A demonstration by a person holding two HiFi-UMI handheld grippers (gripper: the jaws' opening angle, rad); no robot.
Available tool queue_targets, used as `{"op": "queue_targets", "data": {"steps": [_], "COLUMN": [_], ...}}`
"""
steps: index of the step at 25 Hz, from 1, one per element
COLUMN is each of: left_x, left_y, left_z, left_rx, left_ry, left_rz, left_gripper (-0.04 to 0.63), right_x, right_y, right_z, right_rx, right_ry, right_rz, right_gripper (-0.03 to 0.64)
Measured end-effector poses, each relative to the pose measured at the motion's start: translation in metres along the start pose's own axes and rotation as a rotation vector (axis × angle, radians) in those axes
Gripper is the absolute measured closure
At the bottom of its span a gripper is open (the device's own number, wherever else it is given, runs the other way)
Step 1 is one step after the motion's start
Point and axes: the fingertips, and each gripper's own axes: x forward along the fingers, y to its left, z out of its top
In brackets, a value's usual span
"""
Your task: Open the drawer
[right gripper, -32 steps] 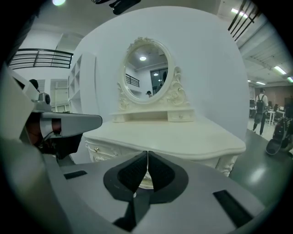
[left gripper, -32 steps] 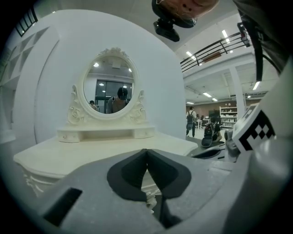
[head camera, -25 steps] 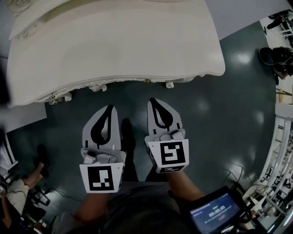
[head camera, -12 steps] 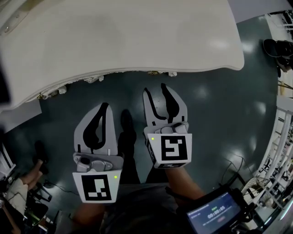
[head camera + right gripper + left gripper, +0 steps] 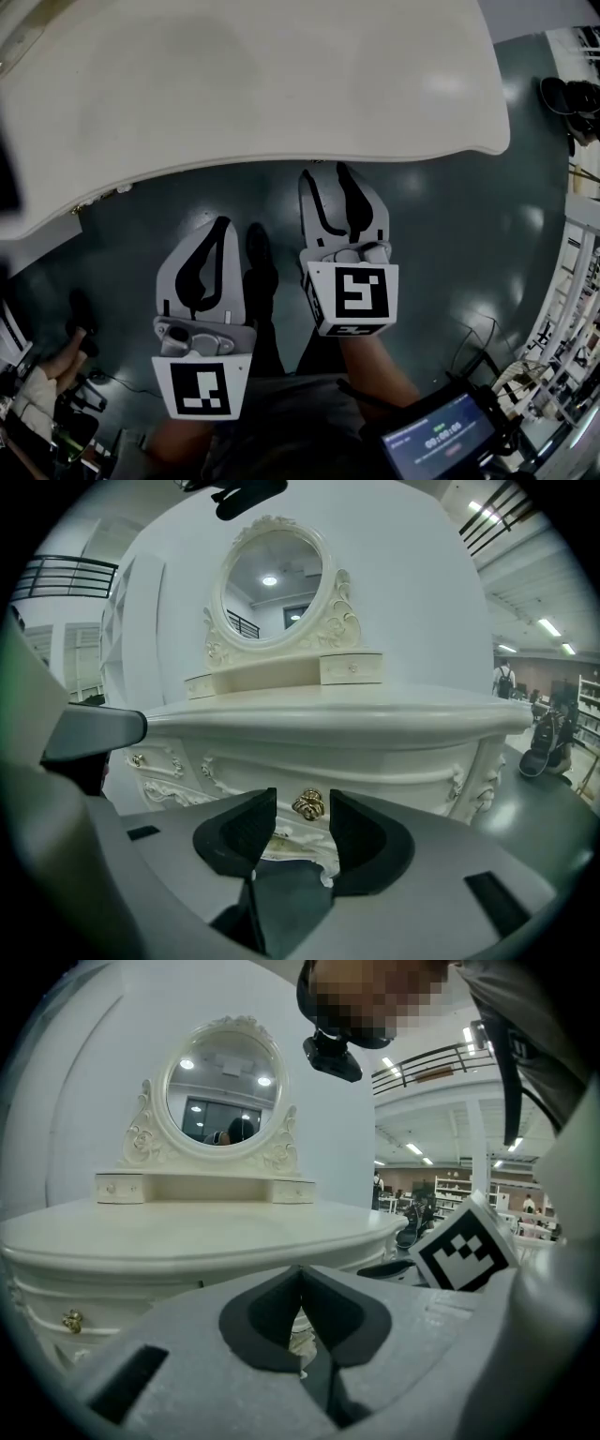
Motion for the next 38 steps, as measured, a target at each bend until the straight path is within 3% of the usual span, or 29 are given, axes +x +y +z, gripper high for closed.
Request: {"op": "queue_targets", "data": {"steps": [15, 38], "left_x": [-0.010, -0.010], "left_y": [0.029, 0.018], "left_z": [-0.007, -0.005], "left_rx": [-0.005, -0.005], "left_ry": [0.030, 0.020], "left_rz": [0.054, 0.046], "left_gripper": [0.584, 0.584], "right_x": [0.018, 0.021], "right_y": [0.008, -0.004], "right_z": [0.002, 0.005], "right_rx": [0.026, 0.006], "right_ry": [-0.005, -0.011], "right_rz": [0.002, -0.026], "right_gripper": [0.457, 0.520]}}
